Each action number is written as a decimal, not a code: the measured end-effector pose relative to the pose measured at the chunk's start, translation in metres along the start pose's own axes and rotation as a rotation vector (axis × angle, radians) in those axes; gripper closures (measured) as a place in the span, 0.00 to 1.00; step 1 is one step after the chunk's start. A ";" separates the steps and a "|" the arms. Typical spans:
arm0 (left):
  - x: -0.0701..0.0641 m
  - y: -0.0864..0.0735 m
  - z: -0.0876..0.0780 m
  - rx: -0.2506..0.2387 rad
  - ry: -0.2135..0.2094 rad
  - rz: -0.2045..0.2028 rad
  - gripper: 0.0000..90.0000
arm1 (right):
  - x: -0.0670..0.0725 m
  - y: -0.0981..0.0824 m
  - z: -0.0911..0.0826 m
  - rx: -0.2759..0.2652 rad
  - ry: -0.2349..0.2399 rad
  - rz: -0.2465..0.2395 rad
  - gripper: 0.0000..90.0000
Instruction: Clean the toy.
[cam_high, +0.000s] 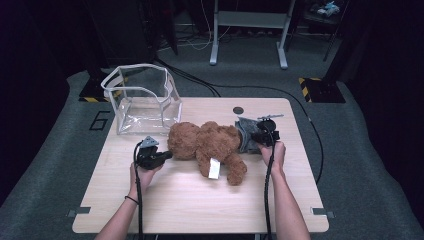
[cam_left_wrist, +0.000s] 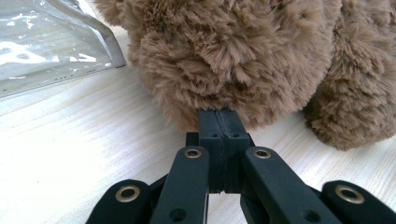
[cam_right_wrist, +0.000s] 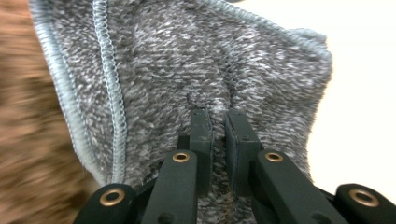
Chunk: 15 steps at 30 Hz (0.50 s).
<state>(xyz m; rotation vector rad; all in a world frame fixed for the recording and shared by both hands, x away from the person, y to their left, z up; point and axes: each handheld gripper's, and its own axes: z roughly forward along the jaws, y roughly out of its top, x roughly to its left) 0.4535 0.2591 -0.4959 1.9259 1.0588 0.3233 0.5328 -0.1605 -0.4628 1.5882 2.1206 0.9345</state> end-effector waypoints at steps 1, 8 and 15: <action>0.000 0.000 0.000 0.001 0.000 0.001 1.00 | 0.003 -0.002 -0.004 -0.008 0.028 -0.014 0.92; -0.001 0.000 0.001 0.002 0.005 -0.001 1.00 | 0.018 -0.015 -0.007 -0.014 0.146 -0.052 0.92; -0.002 0.002 0.002 0.002 0.004 0.002 1.00 | 0.025 -0.023 0.006 0.013 0.199 -0.031 0.92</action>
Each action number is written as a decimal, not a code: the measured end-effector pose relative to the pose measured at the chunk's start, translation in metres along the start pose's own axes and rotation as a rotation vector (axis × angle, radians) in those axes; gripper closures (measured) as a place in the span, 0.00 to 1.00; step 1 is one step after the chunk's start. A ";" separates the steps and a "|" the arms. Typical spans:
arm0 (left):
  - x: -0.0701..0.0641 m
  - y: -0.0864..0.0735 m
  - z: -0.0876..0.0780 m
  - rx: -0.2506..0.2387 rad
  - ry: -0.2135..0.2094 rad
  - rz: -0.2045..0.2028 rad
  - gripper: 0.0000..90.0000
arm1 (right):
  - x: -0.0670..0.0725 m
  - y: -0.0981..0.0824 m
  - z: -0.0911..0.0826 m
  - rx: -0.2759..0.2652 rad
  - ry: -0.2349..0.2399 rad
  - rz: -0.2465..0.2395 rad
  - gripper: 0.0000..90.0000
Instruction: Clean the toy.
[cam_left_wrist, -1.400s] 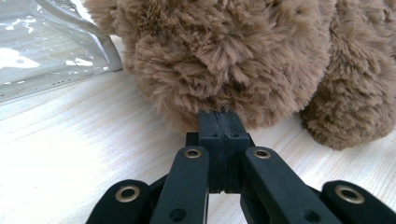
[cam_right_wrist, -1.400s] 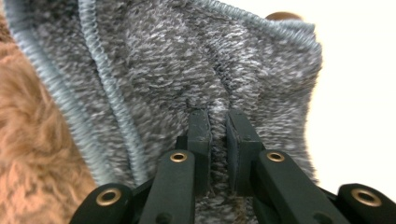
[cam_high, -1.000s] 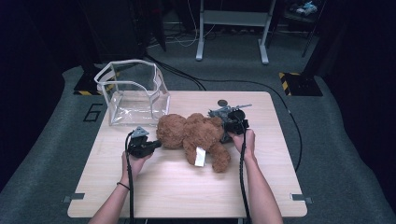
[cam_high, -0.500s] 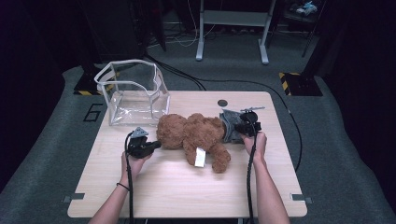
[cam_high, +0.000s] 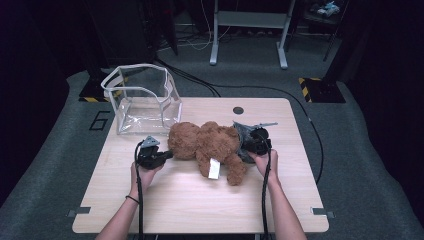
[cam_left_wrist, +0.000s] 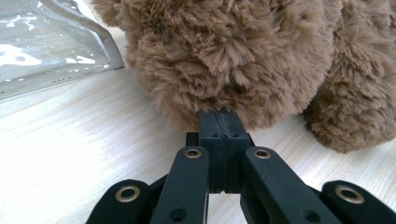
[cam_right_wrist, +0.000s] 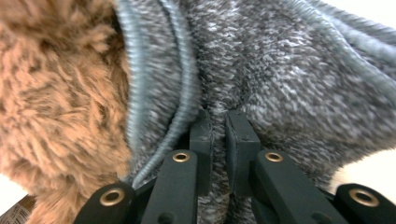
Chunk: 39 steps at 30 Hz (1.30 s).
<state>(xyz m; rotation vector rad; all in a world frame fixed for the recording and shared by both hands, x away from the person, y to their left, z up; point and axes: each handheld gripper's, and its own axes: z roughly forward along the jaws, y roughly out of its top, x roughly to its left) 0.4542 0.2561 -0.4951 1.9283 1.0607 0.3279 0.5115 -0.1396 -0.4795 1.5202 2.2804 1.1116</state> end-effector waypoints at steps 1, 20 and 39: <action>0.000 0.000 0.000 -0.001 0.000 0.001 1.00 | 0.000 0.000 0.002 0.001 -0.003 -0.006 0.92; 0.000 0.001 -0.004 -0.008 -0.002 -0.001 1.00 | -0.016 -0.008 -0.030 -0.016 -0.210 0.019 0.93; -0.005 0.007 -0.005 -0.020 0.000 0.006 1.00 | 0.068 0.017 -0.077 -0.147 -0.072 -0.164 0.93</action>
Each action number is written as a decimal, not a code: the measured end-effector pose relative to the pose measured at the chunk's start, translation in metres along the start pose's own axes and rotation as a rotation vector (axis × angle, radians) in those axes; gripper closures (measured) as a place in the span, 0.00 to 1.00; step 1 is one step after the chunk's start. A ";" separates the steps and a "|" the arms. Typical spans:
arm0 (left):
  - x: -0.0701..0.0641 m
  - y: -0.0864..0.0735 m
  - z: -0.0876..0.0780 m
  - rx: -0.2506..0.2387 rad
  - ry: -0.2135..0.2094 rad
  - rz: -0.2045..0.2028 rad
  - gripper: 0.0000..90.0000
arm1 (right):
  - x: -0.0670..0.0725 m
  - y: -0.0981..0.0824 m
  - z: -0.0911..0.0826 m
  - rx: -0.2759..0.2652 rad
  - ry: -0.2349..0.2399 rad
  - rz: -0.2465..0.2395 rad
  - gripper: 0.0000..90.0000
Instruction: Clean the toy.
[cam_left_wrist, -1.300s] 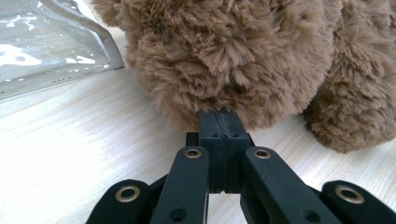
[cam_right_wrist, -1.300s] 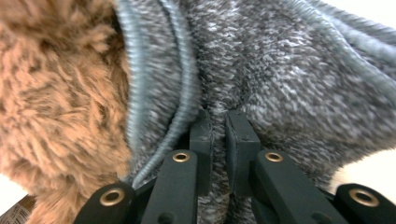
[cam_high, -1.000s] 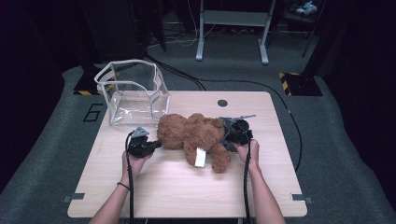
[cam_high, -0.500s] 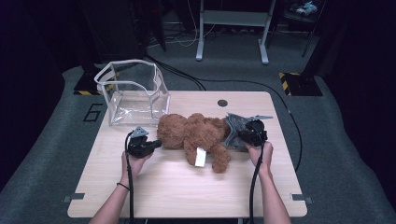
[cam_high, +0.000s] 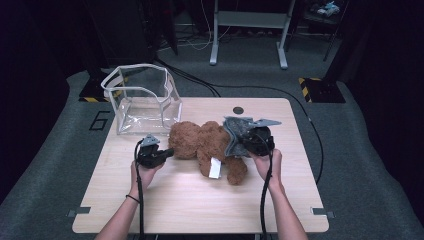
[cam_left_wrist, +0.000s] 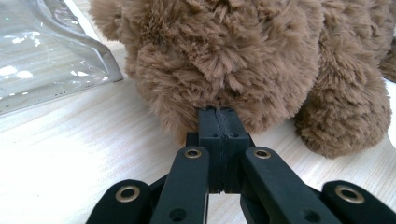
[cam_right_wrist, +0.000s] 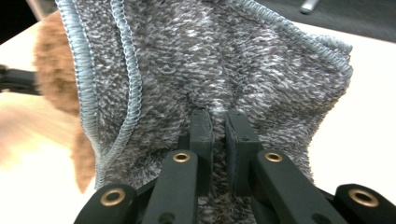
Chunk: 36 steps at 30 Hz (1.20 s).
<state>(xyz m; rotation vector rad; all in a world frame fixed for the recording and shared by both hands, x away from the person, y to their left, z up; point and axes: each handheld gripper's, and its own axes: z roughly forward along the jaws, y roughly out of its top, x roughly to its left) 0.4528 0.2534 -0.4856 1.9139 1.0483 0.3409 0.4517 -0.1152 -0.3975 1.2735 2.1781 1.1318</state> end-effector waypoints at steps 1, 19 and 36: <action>0.000 0.000 0.000 0.002 -0.003 0.003 1.00 | 0.006 0.003 0.002 -0.002 0.010 -0.017 0.93; 0.000 0.002 0.000 -0.009 -0.009 -0.004 1.00 | 0.096 0.035 0.070 0.069 0.179 -0.190 0.92; 0.004 0.000 -0.001 -0.007 -0.009 -0.008 1.00 | 0.091 0.014 0.085 0.126 0.105 -0.211 0.92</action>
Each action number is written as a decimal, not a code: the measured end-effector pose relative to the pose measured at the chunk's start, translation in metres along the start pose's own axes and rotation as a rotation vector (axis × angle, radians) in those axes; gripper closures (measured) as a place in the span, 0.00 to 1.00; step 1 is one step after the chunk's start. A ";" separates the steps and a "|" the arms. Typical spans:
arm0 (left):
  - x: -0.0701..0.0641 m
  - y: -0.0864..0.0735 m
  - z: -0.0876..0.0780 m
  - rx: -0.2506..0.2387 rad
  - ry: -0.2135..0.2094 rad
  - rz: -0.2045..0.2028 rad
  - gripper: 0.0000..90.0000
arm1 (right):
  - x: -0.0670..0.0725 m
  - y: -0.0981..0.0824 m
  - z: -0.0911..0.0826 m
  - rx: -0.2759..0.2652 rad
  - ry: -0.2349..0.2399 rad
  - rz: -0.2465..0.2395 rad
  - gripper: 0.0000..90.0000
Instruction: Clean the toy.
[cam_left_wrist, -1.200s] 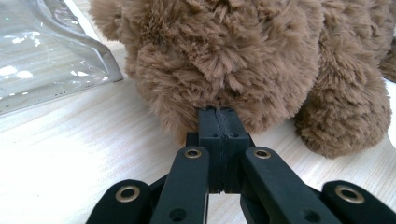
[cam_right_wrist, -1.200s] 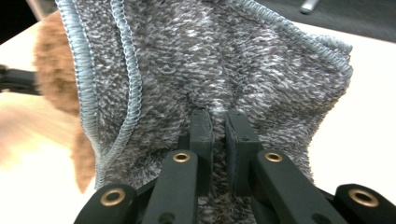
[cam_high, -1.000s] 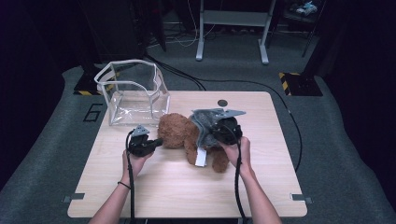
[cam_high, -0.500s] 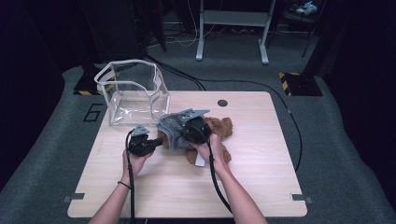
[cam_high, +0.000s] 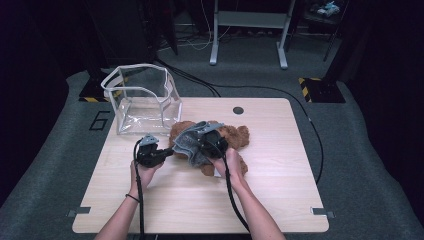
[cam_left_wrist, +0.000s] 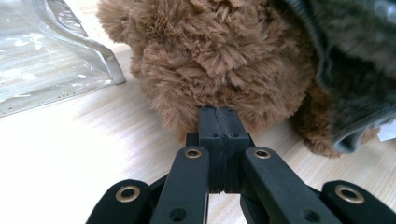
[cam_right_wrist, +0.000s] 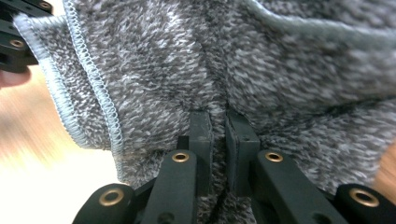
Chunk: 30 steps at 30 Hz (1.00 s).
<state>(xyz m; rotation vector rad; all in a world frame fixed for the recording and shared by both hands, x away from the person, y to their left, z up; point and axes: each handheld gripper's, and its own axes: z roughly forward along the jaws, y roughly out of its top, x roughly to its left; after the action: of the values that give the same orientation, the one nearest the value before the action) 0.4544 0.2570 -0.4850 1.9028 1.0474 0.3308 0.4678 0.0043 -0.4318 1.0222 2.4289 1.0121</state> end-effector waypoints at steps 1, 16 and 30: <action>0.000 0.000 0.000 -0.001 0.002 0.001 1.00 | -0.003 -0.002 -0.003 -0.005 -0.006 -0.003 0.92; 0.000 0.000 0.001 -0.002 0.008 0.003 1.00 | -0.045 -0.045 -0.042 0.011 -0.090 0.154 0.92; 0.001 0.000 0.001 0.007 0.004 0.002 1.00 | -0.076 -0.092 -0.055 0.074 -0.125 0.275 0.92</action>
<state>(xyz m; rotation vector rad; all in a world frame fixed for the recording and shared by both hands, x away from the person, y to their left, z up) 0.4550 0.2572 -0.4858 1.9104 1.0510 0.3321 0.4461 -0.1221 -0.4578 1.4304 2.2826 0.9144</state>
